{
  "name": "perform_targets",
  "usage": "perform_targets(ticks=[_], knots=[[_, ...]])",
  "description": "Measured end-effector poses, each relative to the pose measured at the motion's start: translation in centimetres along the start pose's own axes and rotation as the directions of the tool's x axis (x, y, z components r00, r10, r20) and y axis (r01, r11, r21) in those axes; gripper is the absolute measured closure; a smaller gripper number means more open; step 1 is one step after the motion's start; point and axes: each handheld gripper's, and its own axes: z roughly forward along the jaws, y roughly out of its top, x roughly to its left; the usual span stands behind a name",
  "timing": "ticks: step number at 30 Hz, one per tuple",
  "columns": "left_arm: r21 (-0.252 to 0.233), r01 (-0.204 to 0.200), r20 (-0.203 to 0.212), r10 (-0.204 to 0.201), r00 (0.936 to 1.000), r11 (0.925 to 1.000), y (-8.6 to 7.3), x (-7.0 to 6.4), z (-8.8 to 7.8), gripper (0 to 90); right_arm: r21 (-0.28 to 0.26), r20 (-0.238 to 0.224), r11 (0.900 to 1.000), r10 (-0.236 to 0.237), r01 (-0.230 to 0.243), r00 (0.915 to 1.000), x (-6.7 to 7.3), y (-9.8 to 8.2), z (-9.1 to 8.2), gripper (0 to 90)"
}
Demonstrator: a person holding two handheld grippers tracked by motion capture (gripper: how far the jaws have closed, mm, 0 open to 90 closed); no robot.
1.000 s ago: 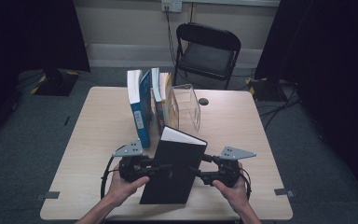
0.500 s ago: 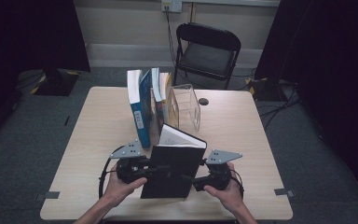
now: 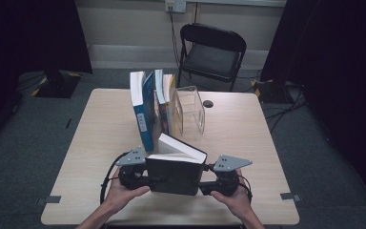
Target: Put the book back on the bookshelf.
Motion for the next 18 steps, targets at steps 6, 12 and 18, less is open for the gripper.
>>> perform_targets(ticks=[6,12,18], knots=[[-0.021,0.019,-0.044,-0.020,0.9988,0.9996,-0.5,0.3,-1.4,42.7,0.014,-0.022,1.000,0.010,-0.010,0.9997,0.2,0.2,0.8,35.9],[0.001,0.049,-0.093,-0.049,0.9944,0.9988,-1.7,1.1,-2.2,40.4,0.014,-0.018,1.000,-0.013,0.013,0.9998,0.6,1.4,2.4,30.3],[0.016,0.079,-0.161,-0.075,0.9841,0.9968,-2.3,2.1,-1.8,38.8,0.016,0.033,0.998,-0.057,0.056,0.9978,1.0,1.7,2.5,50.7]])
